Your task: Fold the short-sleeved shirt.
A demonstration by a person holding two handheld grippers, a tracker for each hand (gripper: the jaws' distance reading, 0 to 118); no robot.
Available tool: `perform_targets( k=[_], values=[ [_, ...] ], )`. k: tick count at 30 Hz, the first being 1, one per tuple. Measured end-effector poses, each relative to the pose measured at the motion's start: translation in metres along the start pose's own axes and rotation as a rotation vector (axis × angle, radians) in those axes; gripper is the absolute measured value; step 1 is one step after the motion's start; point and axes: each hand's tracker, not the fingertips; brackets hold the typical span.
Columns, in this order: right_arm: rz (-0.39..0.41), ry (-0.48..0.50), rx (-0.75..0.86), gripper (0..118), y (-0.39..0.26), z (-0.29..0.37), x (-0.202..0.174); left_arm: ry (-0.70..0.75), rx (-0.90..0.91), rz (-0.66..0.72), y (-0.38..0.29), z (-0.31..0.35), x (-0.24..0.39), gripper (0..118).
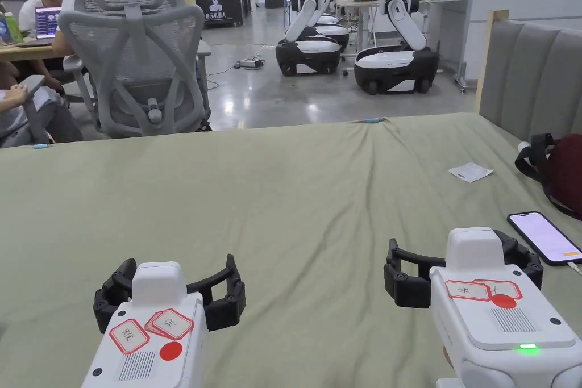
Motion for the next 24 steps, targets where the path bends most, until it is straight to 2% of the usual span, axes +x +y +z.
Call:
perform_targets(
  k=[24],
  values=[
    [-0.005, 0.015, -0.018, 118, -0.0017, -0.0001, -0.0028, -0.023, -0.013, 0.014, -0.005, 0.0004, -0.0014, 118]
  ],
)
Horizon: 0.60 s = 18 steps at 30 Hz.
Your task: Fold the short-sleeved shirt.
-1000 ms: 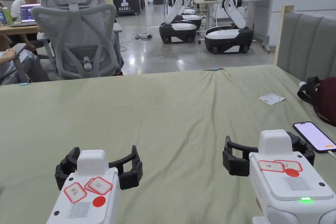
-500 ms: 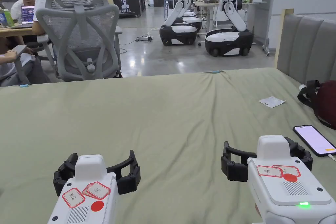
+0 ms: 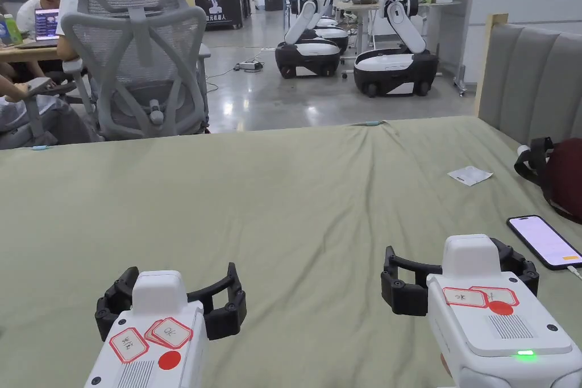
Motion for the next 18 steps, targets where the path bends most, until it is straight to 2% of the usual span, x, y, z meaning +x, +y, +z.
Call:
perform_targets(
  k=[18],
  values=[
    [0.006, -0.004, -0.009, 118, -0.0002, -0.0004, -0.0021, -0.003, 0.005, -0.014, 0.0039, 0.0013, 0.0024, 118]
  ],
)
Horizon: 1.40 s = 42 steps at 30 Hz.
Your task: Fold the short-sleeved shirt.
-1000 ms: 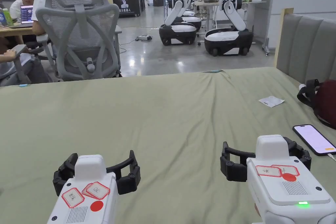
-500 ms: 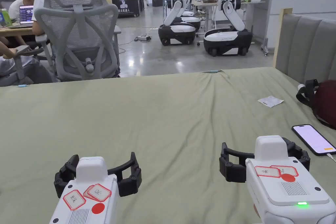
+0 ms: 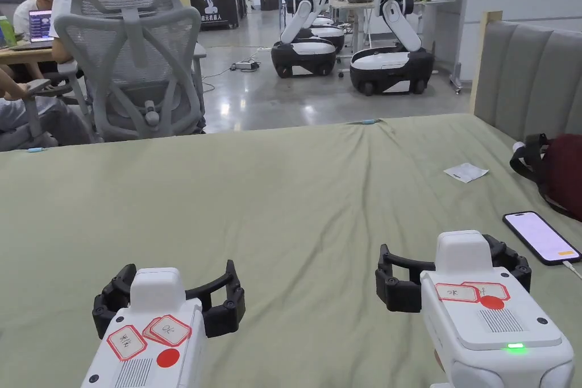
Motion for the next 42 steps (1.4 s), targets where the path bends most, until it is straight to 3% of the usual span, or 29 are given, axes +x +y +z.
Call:
perform_targets(
  k=[4, 7, 11, 14, 18, 25, 28, 31, 33, 36, 42],
  values=[
    [-0.052, -0.018, -0.052, 118, 0.003, -0.002, 0.001, 0.002, -0.004, 0.0, -0.001, 0.0, 0.0, 118],
    [-0.146, 0.03, -0.039, 118, 0.004, -0.003, 0.005, -0.001, -0.005, -0.005, -0.001, 0.0, 0.0, 118],
    [-0.179, 0.003, -0.061, 118, 0.016, -0.003, 0.002, -0.003, -0.007, -0.002, -0.001, 0.0, 0.001, 118],
    [-0.137, -0.068, -0.096, 118, 0.023, -0.004, -0.009, -0.006, -0.009, -0.005, 0.0, 0.0, 0.002, 118],
    [-0.02, -0.064, -0.017, 118, 0.019, -0.005, -0.02, -0.013, -0.008, -0.007, 0.001, 0.0, 0.003, 118],
    [-0.054, -0.036, -0.024, 118, 0.023, -0.007, -0.019, -0.014, -0.005, -0.005, 0.001, 0.001, 0.002, 118],
    [-0.108, -0.027, -0.034, 118, 0.021, -0.004, -0.016, -0.008, -0.009, -0.005, 0.001, 0.001, 0.002, 118],
    [-0.096, -0.053, -0.054, 118, 0.021, -0.004, -0.017, -0.014, -0.018, -0.007, 0.001, 0.001, 0.003, 118],
    [-0.034, -0.049, -0.051, 118, 0.018, -0.005, -0.015, -0.015, -0.017, -0.006, 0.0, 0.003, 0.003, 118],
    [0.029, 0.021, 0.047, 118, 0.009, -0.001, -0.006, -0.016, -0.018, -0.006, -0.001, 0.003, 0.004, 118],
    [-0.006, 0.025, 0.08, 118, 0.002, 0.005, 0.002, 0.007, -0.034, -0.002, -0.002, 0.003, 0.006, 118]
  ],
)
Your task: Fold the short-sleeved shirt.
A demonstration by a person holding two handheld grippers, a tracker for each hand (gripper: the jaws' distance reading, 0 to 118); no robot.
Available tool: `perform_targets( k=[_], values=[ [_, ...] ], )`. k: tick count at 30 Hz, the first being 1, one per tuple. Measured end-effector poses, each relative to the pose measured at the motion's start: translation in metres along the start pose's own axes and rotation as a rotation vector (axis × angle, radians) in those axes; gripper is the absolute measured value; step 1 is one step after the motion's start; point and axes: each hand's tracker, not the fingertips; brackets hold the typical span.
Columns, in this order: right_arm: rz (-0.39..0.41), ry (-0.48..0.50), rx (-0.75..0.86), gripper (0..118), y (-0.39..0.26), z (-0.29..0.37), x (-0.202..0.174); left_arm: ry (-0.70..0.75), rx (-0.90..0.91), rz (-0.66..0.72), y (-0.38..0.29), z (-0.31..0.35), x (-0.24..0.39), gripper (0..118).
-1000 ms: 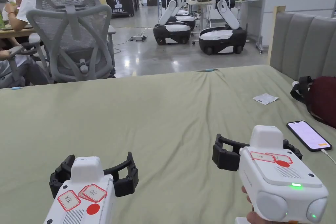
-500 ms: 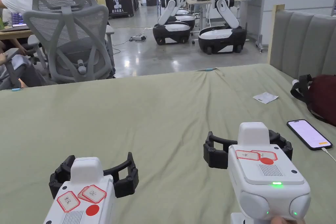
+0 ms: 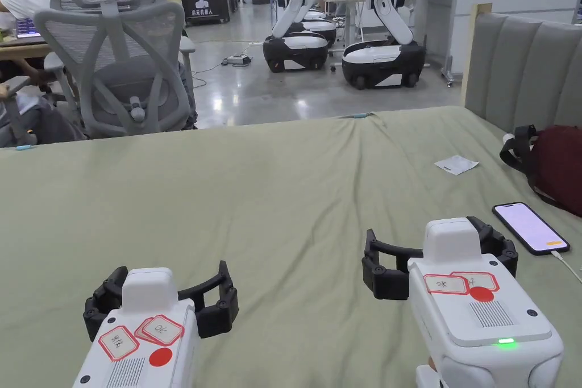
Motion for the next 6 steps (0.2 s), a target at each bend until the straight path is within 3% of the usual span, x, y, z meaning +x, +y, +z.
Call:
perform_targets(
  k=[6],
  values=[
    [0.013, -0.004, 0.002, 118, 0.0012, 0.0017, 0.0011, -0.006, 0.01, -0.011, 0.0003, 0.002, 0.0016, 118]
  ],
)
